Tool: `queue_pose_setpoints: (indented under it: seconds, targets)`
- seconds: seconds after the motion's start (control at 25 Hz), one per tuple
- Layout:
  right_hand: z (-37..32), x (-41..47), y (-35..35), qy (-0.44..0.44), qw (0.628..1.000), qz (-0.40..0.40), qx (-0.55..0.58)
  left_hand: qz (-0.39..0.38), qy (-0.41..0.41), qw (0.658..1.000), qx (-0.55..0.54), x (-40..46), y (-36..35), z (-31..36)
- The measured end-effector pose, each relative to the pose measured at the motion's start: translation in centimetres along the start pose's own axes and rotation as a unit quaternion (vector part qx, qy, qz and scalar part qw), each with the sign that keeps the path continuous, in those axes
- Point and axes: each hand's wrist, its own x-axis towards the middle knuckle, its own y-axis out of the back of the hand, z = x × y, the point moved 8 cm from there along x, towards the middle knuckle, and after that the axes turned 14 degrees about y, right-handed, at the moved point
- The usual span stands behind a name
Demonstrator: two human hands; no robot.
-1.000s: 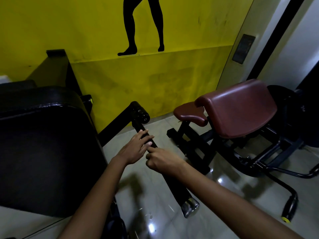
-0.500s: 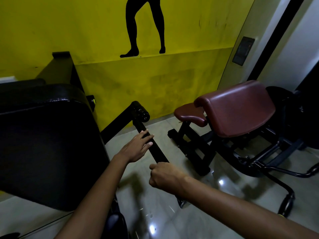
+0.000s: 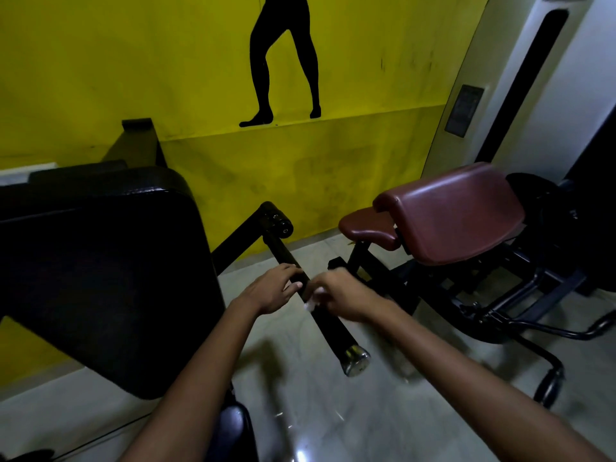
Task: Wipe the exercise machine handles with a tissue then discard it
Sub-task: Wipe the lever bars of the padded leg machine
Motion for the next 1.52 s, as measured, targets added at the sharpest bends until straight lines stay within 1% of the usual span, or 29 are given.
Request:
queue_pose_setpoints:
  seconds: [0.04,0.08,0.12,0.24,0.32,0.48,0.64,0.8,0.88,1.0,1.08,1.24,1.4,1.52]
  targets:
    - [0.7,-0.6,1.3,-0.023,0.997,0.069,0.016,0.007,-0.001,1.000,-0.005,-0.7,0.4,0.3]
    - [1.3,-1.2,2.4,-0.046,0.991,0.122,0.026,0.012,0.000,1.000,-0.010,-1.3,0.8,0.4]
    - [1.7,-1.8,3.1,-0.066,0.985,0.157,0.025,0.016,0.002,1.000,-0.013,-1.9,1.1,0.5]
    - [1.4,-3.6,4.5,-0.112,0.971,0.213,0.013,0.028,0.003,0.999,-0.016,-4.3,2.5,1.0]
    - [0.7,-4.4,4.7,-0.127,0.964,0.234,0.001,0.033,0.007,0.999,-0.031,-5.9,3.2,1.5]
    - [-1.5,-5.4,4.7,-0.131,0.963,0.236,-0.020,0.049,0.021,0.998,-0.035,-9.8,4.7,2.4]
    - [-4.4,-6.2,5.2,-0.115,0.966,0.227,-0.041,0.084,0.063,0.994,-0.032,-14.9,6.9,2.4]
    - [-7.8,-7.0,5.1,-0.058,0.974,0.213,-0.040,0.126,0.115,0.984,-0.046,-20.8,8.0,2.1]
    - [-9.7,-7.4,4.3,-0.019,0.978,0.207,-0.022,0.144,0.133,0.979,-0.061,-24.5,8.1,2.0]
    - [-13.3,-6.9,2.3,0.047,0.984,0.172,0.006,0.168,0.163,0.968,-0.087,-30.2,8.7,1.3]
    - [-16.6,-5.8,1.1,0.100,0.983,0.154,0.025,0.181,0.188,0.961,-0.090,-34.0,9.7,0.0]
    - [-24.8,-4.1,-1.7,0.183,0.970,0.149,0.064,0.202,0.241,0.944,-0.095,-41.1,12.5,-4.0]
    - [-32.5,-2.2,-5.1,0.209,0.964,0.156,0.055,0.236,0.298,0.922,-0.077,-48.0,14.6,-9.3]
    - [-37.4,-0.8,-7.4,0.208,0.964,0.163,0.029,0.250,0.326,0.909,-0.070,-52.4,15.7,-12.8]
